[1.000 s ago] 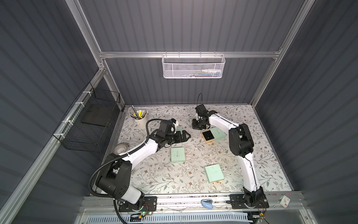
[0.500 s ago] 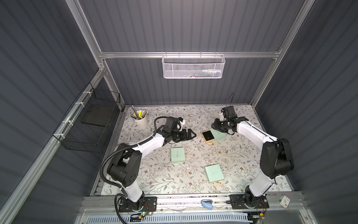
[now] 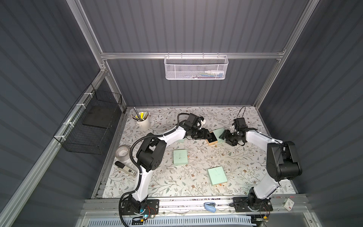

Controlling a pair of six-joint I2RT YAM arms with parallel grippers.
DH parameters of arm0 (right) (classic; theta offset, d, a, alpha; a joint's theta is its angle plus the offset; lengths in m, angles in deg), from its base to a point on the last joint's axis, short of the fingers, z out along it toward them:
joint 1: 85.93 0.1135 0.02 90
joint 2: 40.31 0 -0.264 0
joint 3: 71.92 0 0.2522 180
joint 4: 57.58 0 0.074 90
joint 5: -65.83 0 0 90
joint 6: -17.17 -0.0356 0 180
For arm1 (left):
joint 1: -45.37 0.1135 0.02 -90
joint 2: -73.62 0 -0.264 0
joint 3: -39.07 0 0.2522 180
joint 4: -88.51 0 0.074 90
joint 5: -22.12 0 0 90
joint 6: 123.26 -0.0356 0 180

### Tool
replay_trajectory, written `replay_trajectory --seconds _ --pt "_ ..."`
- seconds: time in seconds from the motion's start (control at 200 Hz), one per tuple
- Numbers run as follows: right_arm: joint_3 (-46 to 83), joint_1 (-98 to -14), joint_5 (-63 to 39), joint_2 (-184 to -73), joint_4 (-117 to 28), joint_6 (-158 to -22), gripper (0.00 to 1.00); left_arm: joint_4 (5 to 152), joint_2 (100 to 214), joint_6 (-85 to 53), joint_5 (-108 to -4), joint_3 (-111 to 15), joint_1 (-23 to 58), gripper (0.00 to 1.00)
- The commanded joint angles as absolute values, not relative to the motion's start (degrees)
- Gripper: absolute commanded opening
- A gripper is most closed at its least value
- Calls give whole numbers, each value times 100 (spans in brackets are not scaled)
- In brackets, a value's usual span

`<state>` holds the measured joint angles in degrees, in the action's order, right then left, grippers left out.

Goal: Take out the earrings from the drawer-style jewelry box
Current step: Adjust the jewelry box at the center of the board.

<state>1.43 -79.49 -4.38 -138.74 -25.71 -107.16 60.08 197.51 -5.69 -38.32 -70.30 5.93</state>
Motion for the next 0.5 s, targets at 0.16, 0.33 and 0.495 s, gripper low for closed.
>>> replay_trajectory --seconds 0.16,0.33,0.495 --pt "248 -8231 289 -14124 -3013 -10768 62 4971 20837 -899 -4200 -8532 481 54" --pt "339 -8372 489 -14204 -3218 -10823 62 4549 21309 -1010 -4132 -9211 429 53" --pt "459 -8450 795 -14421 -3430 -11000 62 4230 21501 -1068 -4027 -9482 380 53"
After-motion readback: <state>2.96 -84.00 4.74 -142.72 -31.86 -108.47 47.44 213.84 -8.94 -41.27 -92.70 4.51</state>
